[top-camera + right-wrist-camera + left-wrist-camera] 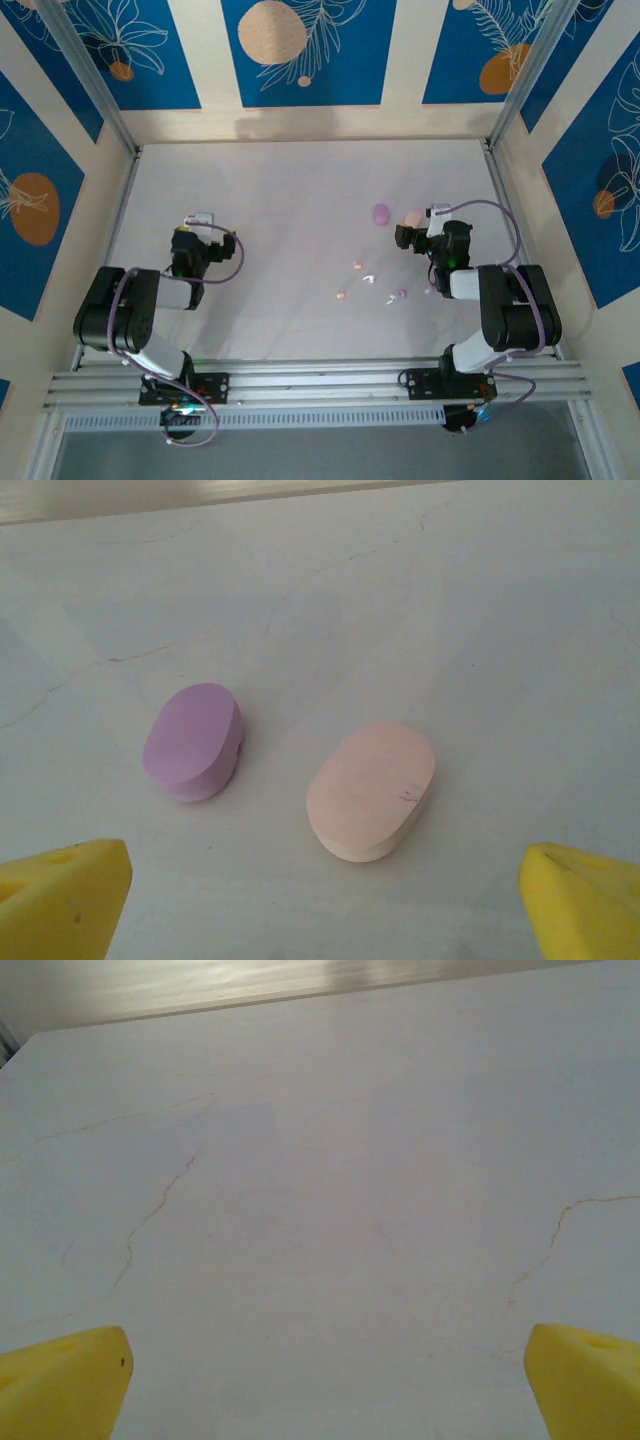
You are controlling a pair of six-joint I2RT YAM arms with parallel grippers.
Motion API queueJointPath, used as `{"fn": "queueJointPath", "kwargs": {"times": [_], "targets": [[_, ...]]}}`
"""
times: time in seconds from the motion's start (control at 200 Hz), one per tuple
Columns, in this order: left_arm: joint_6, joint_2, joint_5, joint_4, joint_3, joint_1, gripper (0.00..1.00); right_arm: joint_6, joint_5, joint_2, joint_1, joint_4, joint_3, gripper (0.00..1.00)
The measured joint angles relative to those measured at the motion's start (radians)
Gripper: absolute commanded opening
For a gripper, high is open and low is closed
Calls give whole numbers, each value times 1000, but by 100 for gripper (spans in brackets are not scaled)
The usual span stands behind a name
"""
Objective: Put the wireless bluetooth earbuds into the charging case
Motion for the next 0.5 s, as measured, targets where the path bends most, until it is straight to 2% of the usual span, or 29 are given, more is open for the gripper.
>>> {"fn": "queueJointPath", "kwargs": {"times": [0.5], "targets": [[0,0,5,-7,0,2,100,2,-13,0,-11,0,0,99]]}}
